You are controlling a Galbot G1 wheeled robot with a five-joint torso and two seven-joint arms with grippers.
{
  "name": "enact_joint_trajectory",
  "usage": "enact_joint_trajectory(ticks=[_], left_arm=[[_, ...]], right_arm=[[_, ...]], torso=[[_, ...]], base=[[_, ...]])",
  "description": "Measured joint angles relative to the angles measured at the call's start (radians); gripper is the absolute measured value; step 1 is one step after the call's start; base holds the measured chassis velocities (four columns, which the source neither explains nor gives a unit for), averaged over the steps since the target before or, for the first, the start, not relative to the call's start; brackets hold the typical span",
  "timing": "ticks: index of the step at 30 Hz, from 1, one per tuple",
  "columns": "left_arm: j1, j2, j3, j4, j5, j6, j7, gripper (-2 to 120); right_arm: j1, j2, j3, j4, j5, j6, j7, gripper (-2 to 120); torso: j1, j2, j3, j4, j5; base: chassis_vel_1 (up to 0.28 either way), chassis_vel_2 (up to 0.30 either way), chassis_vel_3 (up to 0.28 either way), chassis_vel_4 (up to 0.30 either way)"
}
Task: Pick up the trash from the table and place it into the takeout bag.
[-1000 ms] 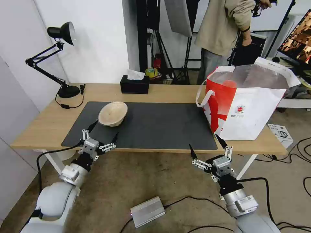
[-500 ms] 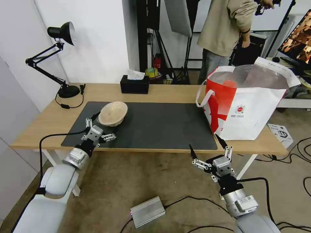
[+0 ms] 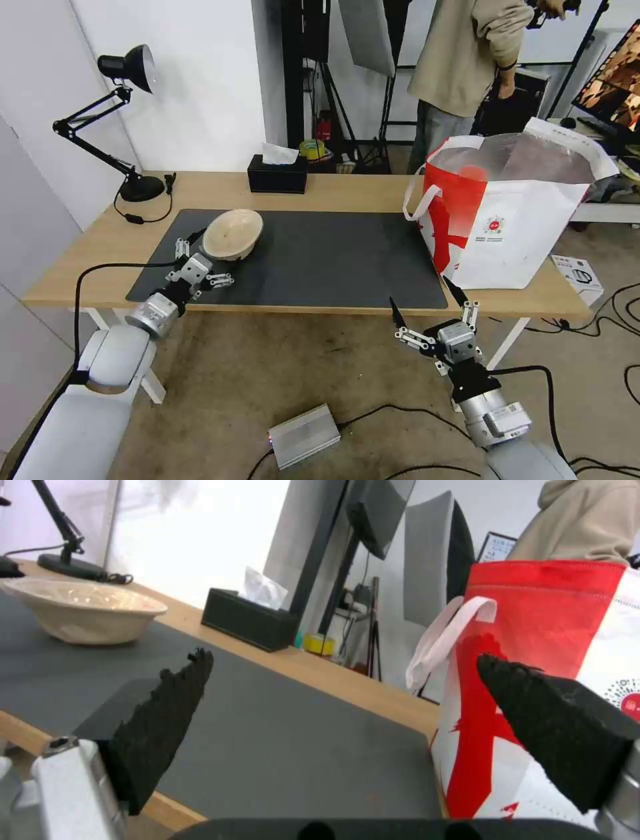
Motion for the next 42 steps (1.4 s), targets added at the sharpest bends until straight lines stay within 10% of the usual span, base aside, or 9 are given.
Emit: enact_joint_trajectory(ticks=[42], left_arm=[[-0.225, -0.011, 0.207, 0.238, -0.003, 0.042, 0.058, 100]], right_arm=[[0.0, 0.0, 0.0, 0.0, 0.0, 0.0, 0.0, 100]], torso=[[0.0, 0.0, 0.0, 0.0, 0.0]], base=[[0.0, 0.0, 0.0, 0.0]])
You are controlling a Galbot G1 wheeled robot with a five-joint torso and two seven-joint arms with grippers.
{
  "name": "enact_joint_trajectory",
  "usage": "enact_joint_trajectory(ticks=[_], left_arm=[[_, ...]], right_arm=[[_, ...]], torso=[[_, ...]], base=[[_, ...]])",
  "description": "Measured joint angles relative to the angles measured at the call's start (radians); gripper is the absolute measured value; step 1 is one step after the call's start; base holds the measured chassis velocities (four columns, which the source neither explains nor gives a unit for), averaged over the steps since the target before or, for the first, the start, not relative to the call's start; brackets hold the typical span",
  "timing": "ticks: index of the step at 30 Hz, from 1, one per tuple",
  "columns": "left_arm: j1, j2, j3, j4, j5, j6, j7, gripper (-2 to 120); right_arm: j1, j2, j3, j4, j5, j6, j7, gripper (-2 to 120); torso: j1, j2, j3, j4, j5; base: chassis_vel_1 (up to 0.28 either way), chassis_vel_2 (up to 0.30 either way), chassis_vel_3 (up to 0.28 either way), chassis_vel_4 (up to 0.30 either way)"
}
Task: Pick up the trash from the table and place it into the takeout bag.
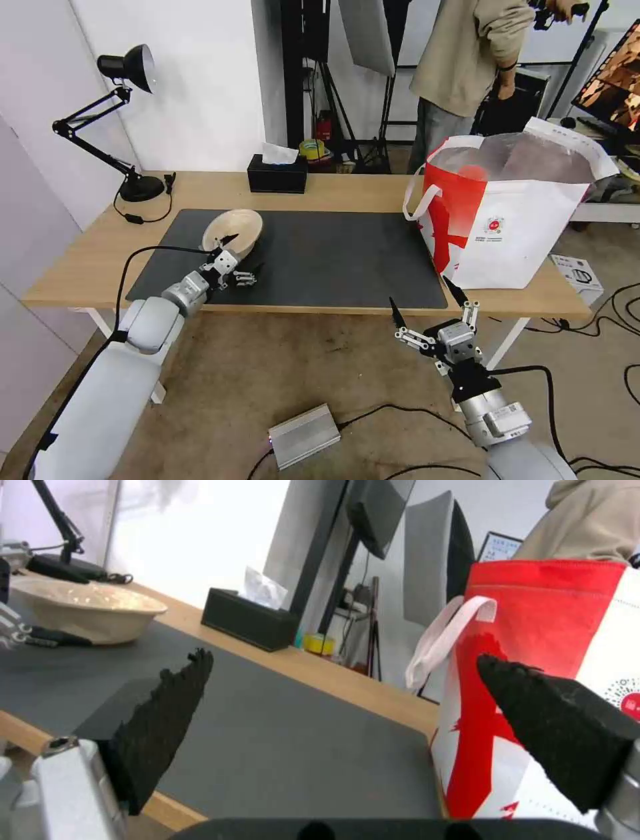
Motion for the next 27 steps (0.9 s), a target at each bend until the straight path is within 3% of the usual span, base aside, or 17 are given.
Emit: enact_joint_trajectory(ticks=[27], left_arm=[[-0.074, -0.056, 0.02, 0.102, 0.072, -0.003, -0.006, 100]], right_arm=[[0.0, 0.0, 0.0, 0.0, 0.0, 0.0, 0.0, 100]], torso=[[0.0, 0.0, 0.0, 0.0, 0.0]], base=[[0.0, 0.0, 0.0, 0.0]])
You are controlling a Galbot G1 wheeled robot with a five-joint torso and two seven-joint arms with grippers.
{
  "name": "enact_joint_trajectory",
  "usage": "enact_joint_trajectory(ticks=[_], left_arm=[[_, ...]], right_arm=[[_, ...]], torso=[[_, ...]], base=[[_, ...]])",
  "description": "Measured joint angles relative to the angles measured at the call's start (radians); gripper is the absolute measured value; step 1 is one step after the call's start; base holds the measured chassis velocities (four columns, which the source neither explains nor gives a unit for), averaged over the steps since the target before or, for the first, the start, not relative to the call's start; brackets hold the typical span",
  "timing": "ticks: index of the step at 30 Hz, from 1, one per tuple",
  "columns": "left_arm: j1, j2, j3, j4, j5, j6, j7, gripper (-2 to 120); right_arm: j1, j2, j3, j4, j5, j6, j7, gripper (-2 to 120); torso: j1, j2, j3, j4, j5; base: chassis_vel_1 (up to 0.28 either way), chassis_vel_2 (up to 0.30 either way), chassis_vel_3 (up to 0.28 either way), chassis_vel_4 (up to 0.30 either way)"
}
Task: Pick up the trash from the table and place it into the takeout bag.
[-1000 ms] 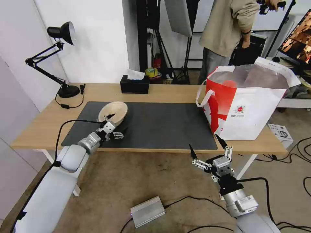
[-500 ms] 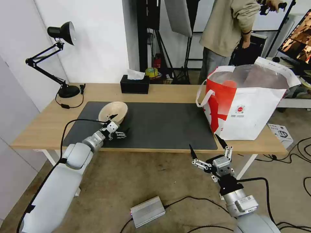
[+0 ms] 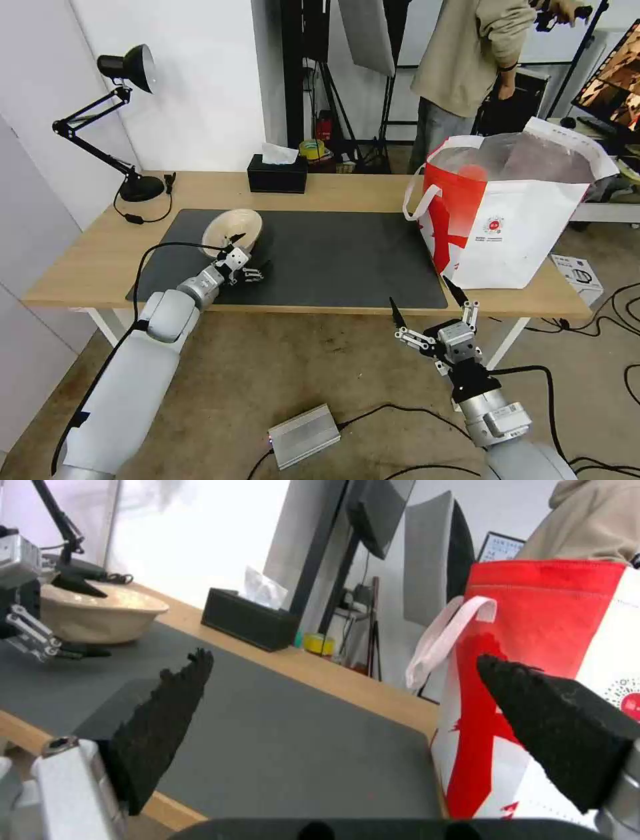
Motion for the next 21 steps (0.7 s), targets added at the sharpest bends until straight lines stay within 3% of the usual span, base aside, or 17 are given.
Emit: enact_joint_trajectory(ticks=[21], left_arm=[[0.034, 0.005, -0.061, 0.004, 0.01, -0.008, -0.002, 100]], right_arm=[[0.0, 0.0, 0.0, 0.0, 0.0, 0.0, 0.0, 100]], torso=[[0.0, 0.0, 0.0, 0.0, -0.0001]], base=[[0.0, 0.0, 0.0, 0.0]])
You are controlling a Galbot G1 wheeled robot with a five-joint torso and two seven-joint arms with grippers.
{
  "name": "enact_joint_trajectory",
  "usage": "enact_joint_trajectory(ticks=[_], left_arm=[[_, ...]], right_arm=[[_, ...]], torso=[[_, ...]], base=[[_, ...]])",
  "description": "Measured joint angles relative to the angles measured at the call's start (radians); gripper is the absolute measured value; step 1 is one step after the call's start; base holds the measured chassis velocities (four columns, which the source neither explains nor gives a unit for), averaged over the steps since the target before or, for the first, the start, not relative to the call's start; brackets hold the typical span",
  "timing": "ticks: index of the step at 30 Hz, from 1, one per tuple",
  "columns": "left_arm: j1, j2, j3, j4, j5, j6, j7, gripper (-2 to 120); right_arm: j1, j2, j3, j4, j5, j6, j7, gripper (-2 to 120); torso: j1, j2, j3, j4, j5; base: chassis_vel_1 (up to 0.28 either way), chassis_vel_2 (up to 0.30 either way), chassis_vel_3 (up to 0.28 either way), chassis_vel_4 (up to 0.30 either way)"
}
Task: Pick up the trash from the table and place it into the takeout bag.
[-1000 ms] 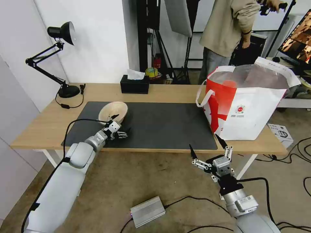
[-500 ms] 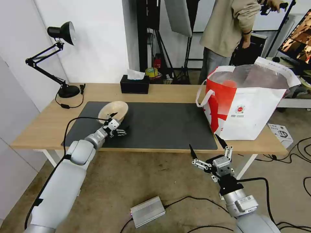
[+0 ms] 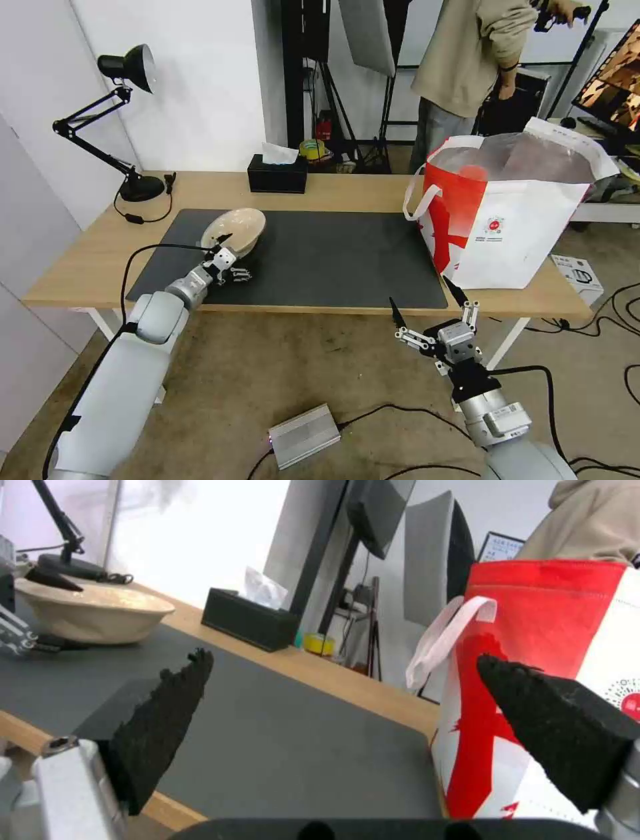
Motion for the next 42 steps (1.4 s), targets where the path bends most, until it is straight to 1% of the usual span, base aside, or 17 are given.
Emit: enact_joint_trajectory(ticks=[22, 25, 28, 29, 31, 32, 33, 34, 35, 38, 39, 41, 42], left_arm=[[-0.004, 0.013, -0.021, 0.009, -0.001, -0.017, -0.003, 100], [-0.005, 0.016, -0.021, 0.011, -0.001, -0.02, -0.002, 98], [-0.008, 0.017, -0.021, 0.015, -0.001, -0.02, -0.001, 89], [-0.008, 0.017, -0.021, 0.015, -0.001, -0.02, -0.001, 89], [-0.009, 0.017, -0.019, 0.016, -0.001, -0.021, -0.001, 81], [-0.009, 0.017, -0.019, 0.017, -0.001, -0.021, -0.001, 74], [-0.009, 0.017, -0.019, 0.017, -0.001, -0.021, 0.0, 71], [-0.009, 0.017, -0.019, 0.017, -0.001, -0.021, 0.0, 71], [-0.009, 0.016, -0.019, 0.017, -0.001, -0.021, 0.0, 65], [-0.004, 0.017, -0.018, 0.015, -0.001, -0.022, 0.002, 53], [-0.004, 0.017, -0.018, 0.015, -0.001, -0.022, 0.002, 53], [0.001, 0.027, -0.015, 0.01, -0.003, -0.022, 0.003, 41], [0.001, 0.027, -0.015, 0.01, -0.003, -0.022, 0.003, 41]], right_arm=[[0.0, 0.0, 0.0, 0.0, 0.0, 0.0, 0.0, 100], [0.0, 0.0, 0.0, 0.0, 0.0, 0.0, 0.0, 100], [0.0, 0.0, 0.0, 0.0, 0.0, 0.0, 0.0, 100], [0.0, 0.0, 0.0, 0.0, 0.0, 0.0, 0.0, 100], [0.0, 0.0, 0.0, 0.0, 0.0, 0.0, 0.0, 100], [0.0, 0.0, 0.0, 0.0, 0.0, 0.0, 0.0, 100], [0.0, 0.0, 0.0, 0.0, 0.0, 0.0, 0.0, 100], [0.0, 0.0, 0.0, 0.0, 0.0, 0.0, 0.0, 100], [0.0, 0.0, 0.0, 0.0, 0.0, 0.0, 0.0, 100], [0.0, 0.0, 0.0, 0.0, 0.0, 0.0, 0.0, 100], [0.0, 0.0, 0.0, 0.0, 0.0, 0.0, 0.0, 100], [0.0, 0.0, 0.0, 0.0, 0.0, 0.0, 0.0, 100], [0.0, 0.0, 0.0, 0.0, 0.0, 0.0, 0.0, 100]], torso=[[0.0, 0.0, 0.0, 0.0, 0.0], [0.0, 0.0, 0.0, 0.0, 0.0], [0.0, 0.0, 0.0, 0.0, 0.0], [0.0, 0.0, 0.0, 0.0, 0.0], [0.0, 0.0, 0.0, 0.0, 0.0001], [0.0, 0.0, 0.0, 0.0, 0.0], [0.0, 0.0, 0.0, 0.0, 0.0001], [0.0, 0.0, 0.0, 0.0, 0.0001], [0.0, 0.0, 0.0, 0.0, 0.0], [0.0, 0.0, 0.0, 0.0, 0.0], [0.0, 0.0, 0.0, 0.0, 0.0], [0.0, 0.0, 0.0, -0.0001, 0.0001], [0.0, 0.0, 0.0, -0.0001, 0.0001]], base=[[0.0, 0.0, 0.0, 0.0], [0.0, 0.0, 0.0, 0.0], [0.0, 0.0, 0.0, 0.0], [0.0, 0.0, 0.0, 0.0], [0.0, 0.0, 0.0, 0.0], [0.0, 0.0, 0.0, 0.0], [0.0, 0.0, 0.0, 0.0], [0.0, 0.0, 0.0, 0.0], [0.0, 0.0, 0.0, 0.0], [0.0, 0.0, 0.0, 0.0], [0.0, 0.0, 0.0, 0.0], [0.0, 0.0, 0.0, 0.0], [0.0, 0.0, 0.0, 0.0]])
